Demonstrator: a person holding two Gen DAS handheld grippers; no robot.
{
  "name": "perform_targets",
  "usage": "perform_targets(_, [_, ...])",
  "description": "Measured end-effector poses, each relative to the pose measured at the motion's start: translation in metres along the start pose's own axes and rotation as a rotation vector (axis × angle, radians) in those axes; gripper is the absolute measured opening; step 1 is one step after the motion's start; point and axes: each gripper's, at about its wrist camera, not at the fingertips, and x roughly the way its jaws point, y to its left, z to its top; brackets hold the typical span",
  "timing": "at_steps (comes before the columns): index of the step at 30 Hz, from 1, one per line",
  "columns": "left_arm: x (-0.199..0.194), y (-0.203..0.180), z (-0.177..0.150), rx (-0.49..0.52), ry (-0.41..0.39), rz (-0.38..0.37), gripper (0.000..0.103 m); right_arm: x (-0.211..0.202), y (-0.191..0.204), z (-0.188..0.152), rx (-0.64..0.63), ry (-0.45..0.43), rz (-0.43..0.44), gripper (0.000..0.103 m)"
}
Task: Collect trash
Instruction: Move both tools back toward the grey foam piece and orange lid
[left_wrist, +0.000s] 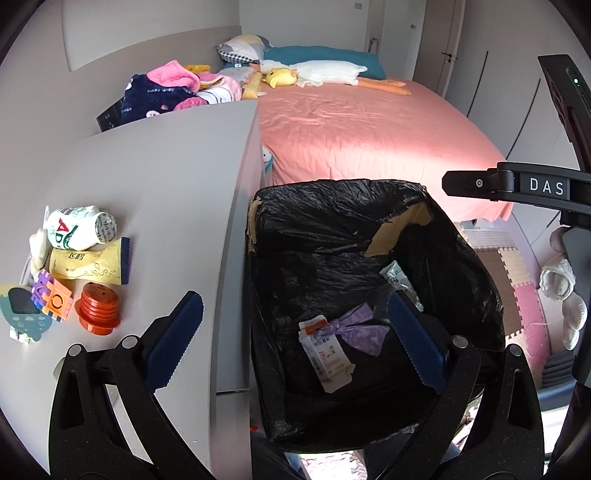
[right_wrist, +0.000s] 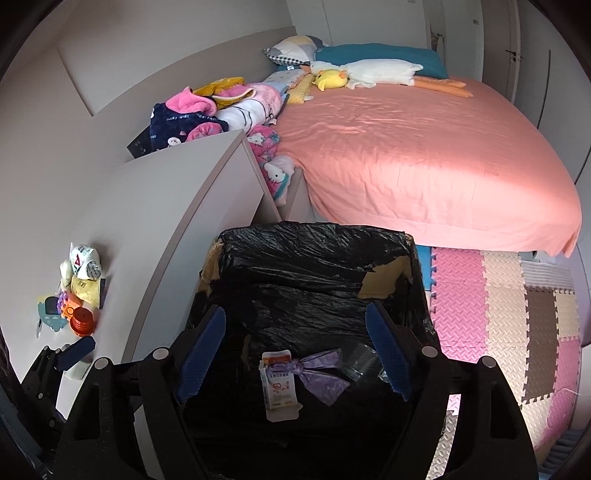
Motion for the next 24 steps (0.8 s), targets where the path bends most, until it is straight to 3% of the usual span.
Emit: perform_targets(24, [-0.045,0.110,-0.051,-0.121,-0.013,0.166,0.097,0.024,0.122,-0.021,-0.128,0.030,0.165,0.079])
